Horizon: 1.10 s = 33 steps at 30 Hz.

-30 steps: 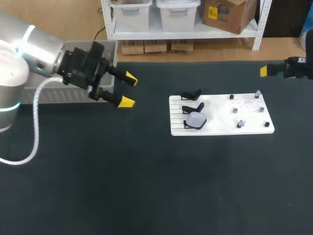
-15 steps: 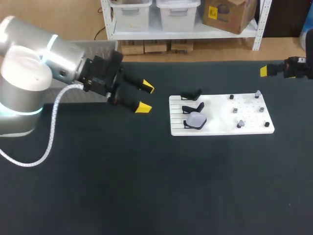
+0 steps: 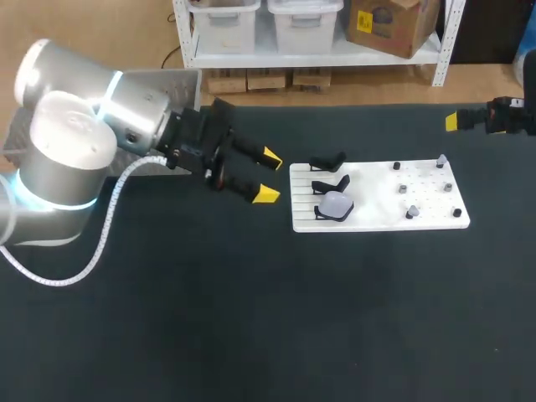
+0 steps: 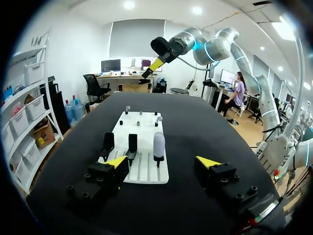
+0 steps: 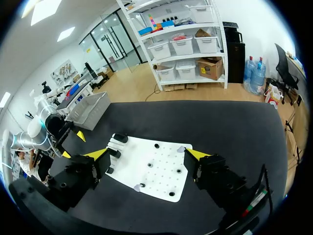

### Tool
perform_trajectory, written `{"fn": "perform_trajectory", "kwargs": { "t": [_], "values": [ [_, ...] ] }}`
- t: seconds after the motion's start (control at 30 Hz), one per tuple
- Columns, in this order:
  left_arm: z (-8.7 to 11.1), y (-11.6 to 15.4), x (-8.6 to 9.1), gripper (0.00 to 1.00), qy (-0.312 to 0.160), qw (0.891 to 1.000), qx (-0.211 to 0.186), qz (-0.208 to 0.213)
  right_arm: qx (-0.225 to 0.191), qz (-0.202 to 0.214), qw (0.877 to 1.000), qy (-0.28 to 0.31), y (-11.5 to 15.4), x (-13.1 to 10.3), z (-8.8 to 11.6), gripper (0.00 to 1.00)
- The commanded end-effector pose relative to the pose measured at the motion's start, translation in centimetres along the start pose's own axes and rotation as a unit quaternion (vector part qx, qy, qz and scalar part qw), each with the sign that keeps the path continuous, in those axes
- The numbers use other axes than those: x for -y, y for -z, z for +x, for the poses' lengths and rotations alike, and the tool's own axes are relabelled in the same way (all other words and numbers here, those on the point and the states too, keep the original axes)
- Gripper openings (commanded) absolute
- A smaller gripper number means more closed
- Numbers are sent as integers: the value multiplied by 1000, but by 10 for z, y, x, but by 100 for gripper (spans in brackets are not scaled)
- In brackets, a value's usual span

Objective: Pick up each earbud case from the left stands, insert the matching earbuds, close the lid, and place the case in the box.

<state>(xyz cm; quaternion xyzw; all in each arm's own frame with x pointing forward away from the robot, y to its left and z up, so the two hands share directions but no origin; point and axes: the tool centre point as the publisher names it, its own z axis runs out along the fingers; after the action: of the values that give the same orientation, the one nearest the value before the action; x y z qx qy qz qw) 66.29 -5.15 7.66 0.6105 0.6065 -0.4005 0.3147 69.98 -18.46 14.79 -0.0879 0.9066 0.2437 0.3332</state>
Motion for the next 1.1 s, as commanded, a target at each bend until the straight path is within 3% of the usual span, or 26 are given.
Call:
{"fn": "perform_trajectory", "kwargs": {
  "t": [0.03,0.23,0.7,1.1],
  "values": [
    [-3,-13,-1,100,4,1000,2,-2,0,2,1000,0,1,-1,0,100],
    [-8,-30,0,100,1,1000,5,2,0,2,1000,0,1,-1,0,100],
    [7,-51,12,100,4,1000,16,16,0,2,1000,0,1,-1,0,100],
    [16,-71,4,100,3,1000,15,15,0,2,1000,0,1,-1,0,100]
  ]
}}
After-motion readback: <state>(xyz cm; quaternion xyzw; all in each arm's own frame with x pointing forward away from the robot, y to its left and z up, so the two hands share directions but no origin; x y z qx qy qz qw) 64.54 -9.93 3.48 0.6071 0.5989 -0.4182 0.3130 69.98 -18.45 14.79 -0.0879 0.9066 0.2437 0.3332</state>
